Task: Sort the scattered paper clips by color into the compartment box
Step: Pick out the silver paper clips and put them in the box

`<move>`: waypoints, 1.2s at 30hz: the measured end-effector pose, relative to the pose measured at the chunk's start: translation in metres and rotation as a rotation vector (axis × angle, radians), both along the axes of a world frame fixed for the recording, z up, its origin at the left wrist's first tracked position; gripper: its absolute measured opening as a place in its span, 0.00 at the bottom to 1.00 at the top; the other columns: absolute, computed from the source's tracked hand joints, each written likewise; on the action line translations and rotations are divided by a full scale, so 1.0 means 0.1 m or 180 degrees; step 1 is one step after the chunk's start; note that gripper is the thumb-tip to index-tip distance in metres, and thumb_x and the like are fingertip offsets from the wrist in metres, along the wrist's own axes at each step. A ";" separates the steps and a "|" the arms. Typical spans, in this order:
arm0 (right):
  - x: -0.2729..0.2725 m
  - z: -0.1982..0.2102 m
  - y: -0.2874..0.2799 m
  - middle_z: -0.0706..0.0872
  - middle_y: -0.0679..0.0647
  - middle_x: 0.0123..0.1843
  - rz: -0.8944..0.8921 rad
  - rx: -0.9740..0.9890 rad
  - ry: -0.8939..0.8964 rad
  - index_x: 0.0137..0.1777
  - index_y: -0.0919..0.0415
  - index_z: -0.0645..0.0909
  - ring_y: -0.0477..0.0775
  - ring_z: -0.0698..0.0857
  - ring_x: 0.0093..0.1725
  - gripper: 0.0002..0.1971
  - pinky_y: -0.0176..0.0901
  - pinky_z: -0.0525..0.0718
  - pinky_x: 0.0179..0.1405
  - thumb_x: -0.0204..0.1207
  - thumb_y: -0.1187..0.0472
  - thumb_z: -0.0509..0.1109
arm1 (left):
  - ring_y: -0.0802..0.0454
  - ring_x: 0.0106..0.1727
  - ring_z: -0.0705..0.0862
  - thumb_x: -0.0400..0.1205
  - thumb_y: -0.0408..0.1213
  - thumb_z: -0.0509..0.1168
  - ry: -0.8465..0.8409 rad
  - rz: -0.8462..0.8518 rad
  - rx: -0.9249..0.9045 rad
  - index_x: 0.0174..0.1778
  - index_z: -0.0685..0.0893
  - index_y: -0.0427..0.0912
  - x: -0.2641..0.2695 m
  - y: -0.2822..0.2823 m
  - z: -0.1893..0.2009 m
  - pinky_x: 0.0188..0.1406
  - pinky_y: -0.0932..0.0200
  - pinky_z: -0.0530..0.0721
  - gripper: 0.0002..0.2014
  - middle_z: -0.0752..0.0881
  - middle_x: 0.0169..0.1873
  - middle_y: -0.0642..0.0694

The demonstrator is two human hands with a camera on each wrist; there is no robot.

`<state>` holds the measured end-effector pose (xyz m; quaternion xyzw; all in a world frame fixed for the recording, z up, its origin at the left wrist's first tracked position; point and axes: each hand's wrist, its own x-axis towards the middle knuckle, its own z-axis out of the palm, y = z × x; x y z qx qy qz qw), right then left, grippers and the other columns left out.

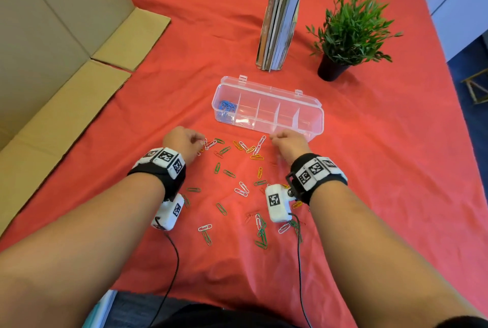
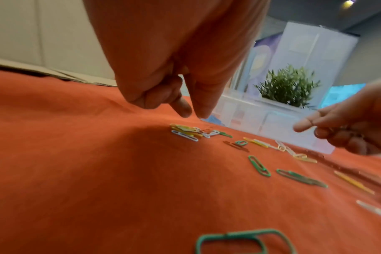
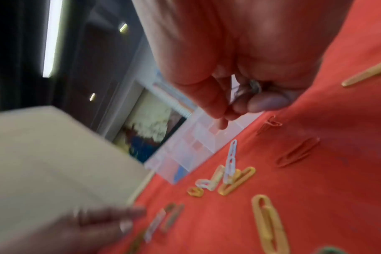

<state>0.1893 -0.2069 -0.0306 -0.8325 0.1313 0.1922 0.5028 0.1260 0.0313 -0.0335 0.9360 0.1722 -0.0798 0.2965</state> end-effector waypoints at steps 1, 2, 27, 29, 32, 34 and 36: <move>0.03 -0.03 0.03 0.85 0.52 0.41 0.0337 -0.0546 -0.0229 0.41 0.54 0.85 0.52 0.81 0.38 0.11 0.40 0.80 0.41 0.74 0.68 0.62 | 0.39 0.53 0.85 0.78 0.38 0.66 0.0016 -0.0153 0.0117 0.57 0.88 0.47 0.04 -0.02 -0.02 0.53 0.53 0.79 0.13 0.85 0.51 0.36; 0.04 -0.05 0.07 0.86 0.54 0.48 0.0630 -0.0953 -0.0386 0.48 0.56 0.87 0.54 0.83 0.45 0.14 0.40 0.79 0.50 0.74 0.68 0.61 | 0.38 0.53 0.84 0.79 0.38 0.65 0.0050 -0.0290 0.0207 0.60 0.86 0.49 0.07 -0.03 -0.05 0.55 0.52 0.79 0.14 0.82 0.52 0.36; -0.26 -0.33 0.29 0.78 0.64 0.56 0.1900 -0.1968 -0.1017 0.52 0.64 0.79 0.66 0.79 0.57 0.10 0.54 0.79 0.58 0.72 0.62 0.69 | 0.40 0.53 0.82 0.75 0.39 0.67 0.0301 -0.0802 0.0389 0.43 0.85 0.43 -0.25 -0.21 -0.18 0.52 0.48 0.82 0.05 0.80 0.45 0.42; -0.30 -0.36 0.32 0.76 0.64 0.59 0.1948 -0.2102 -0.0966 0.55 0.65 0.77 0.68 0.78 0.59 0.11 0.57 0.79 0.59 0.74 0.63 0.67 | 0.39 0.54 0.82 0.76 0.38 0.66 0.0338 -0.0814 0.0375 0.44 0.85 0.42 -0.26 -0.22 -0.19 0.53 0.48 0.81 0.05 0.82 0.48 0.39; -0.31 -0.35 0.25 0.75 0.64 0.60 0.2070 -0.2377 -0.1065 0.57 0.65 0.76 0.67 0.77 0.58 0.12 0.58 0.80 0.56 0.77 0.61 0.65 | 0.38 0.54 0.82 0.78 0.35 0.64 0.0193 -0.0671 0.0059 0.49 0.83 0.40 -0.25 -0.20 -0.15 0.52 0.52 0.77 0.07 0.85 0.49 0.37; -0.29 -0.30 0.17 0.76 0.63 0.56 0.2143 -0.2312 -0.1056 0.54 0.65 0.76 0.64 0.77 0.55 0.09 0.56 0.80 0.54 0.78 0.60 0.65 | 0.39 0.55 0.82 0.79 0.33 0.61 0.0279 -0.0486 -0.0214 0.55 0.82 0.41 -0.20 -0.17 -0.10 0.52 0.53 0.76 0.10 0.86 0.50 0.37; -0.25 -0.28 0.11 0.79 0.57 0.46 0.1676 -0.1716 -0.0754 0.45 0.60 0.75 0.58 0.77 0.44 0.02 0.49 0.79 0.50 0.78 0.62 0.65 | 0.42 0.47 0.82 0.80 0.31 0.58 0.0458 -0.0101 -0.0665 0.50 0.82 0.45 -0.12 -0.14 -0.03 0.46 0.54 0.76 0.10 0.85 0.42 0.41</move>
